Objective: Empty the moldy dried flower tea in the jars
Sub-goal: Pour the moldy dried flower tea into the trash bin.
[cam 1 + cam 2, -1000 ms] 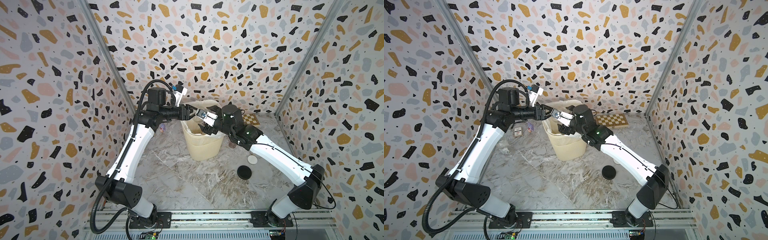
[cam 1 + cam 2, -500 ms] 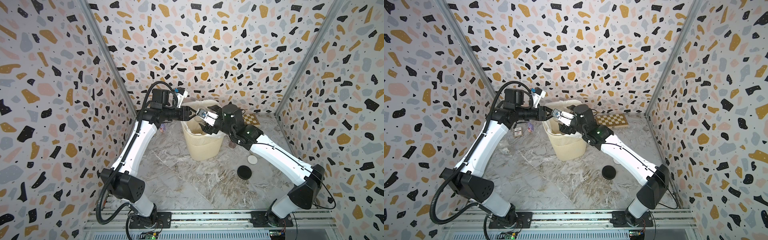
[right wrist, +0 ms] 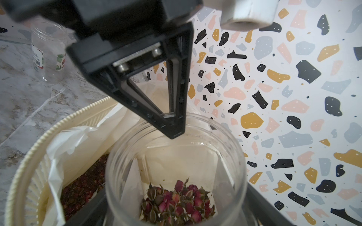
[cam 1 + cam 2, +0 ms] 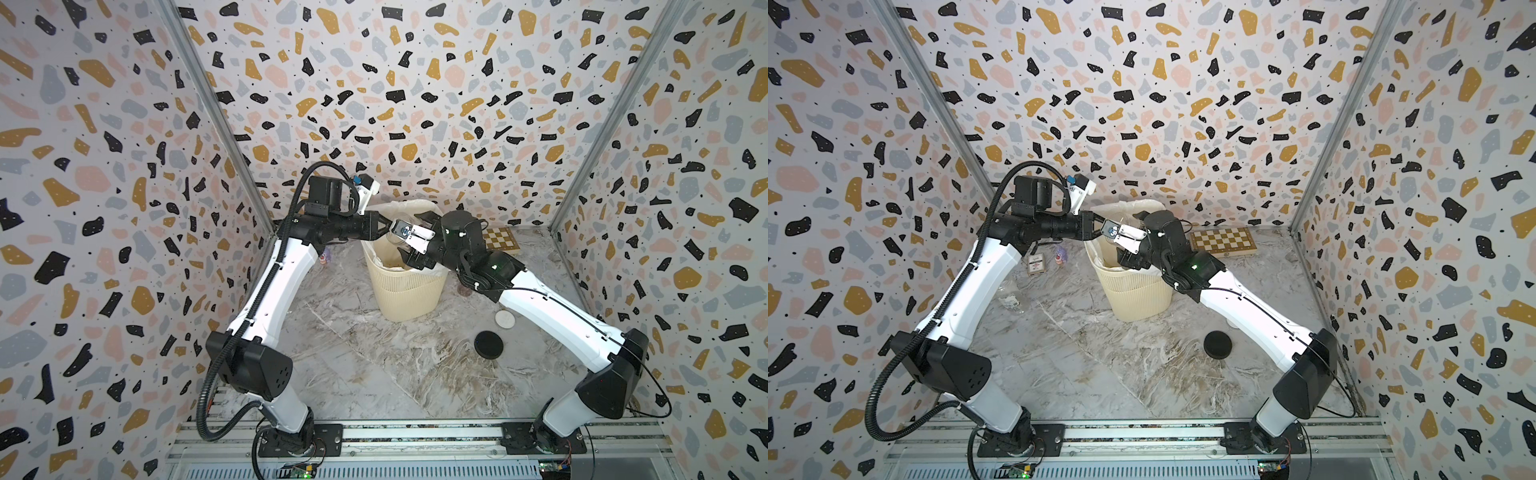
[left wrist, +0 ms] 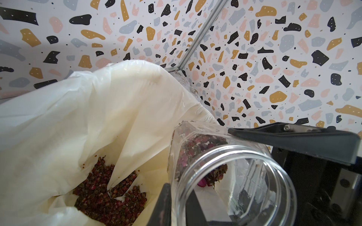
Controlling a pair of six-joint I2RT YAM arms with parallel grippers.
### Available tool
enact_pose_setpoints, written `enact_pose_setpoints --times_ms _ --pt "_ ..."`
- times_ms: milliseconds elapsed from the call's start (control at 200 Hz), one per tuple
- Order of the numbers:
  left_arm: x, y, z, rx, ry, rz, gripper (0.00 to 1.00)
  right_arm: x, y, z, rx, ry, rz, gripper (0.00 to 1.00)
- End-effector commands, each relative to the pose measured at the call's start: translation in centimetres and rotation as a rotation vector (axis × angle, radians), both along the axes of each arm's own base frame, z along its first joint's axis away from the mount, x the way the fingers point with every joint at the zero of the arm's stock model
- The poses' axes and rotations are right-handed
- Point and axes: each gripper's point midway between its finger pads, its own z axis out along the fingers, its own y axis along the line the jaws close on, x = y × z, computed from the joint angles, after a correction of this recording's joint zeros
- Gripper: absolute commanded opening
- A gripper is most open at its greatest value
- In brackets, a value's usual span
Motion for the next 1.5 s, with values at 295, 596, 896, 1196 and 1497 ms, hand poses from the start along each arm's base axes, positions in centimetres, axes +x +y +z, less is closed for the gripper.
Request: enact_pose_setpoints --times_ms 295,596,896,1196,1497 --pt "1.5 0.4 1.1 -0.001 -0.033 0.054 0.02 -1.4 -0.8 3.6 0.069 -0.003 0.044 1.00" --pt "4.7 1.2 2.6 -0.062 -0.011 0.146 0.00 -0.1 -6.8 7.9 0.373 0.182 0.023 1.00" --pt "6.1 -0.1 6.3 -0.182 -0.087 0.109 0.00 2.8 -13.8 10.1 0.914 0.692 0.038 0.99" --pt "6.4 -2.5 8.6 -0.222 -0.281 0.092 0.00 2.1 -11.5 9.5 1.199 1.090 0.124 0.99" --pt "6.5 -2.8 10.7 -0.309 -0.451 0.167 0.00 1.6 -9.9 8.7 1.370 1.216 0.123 0.99"
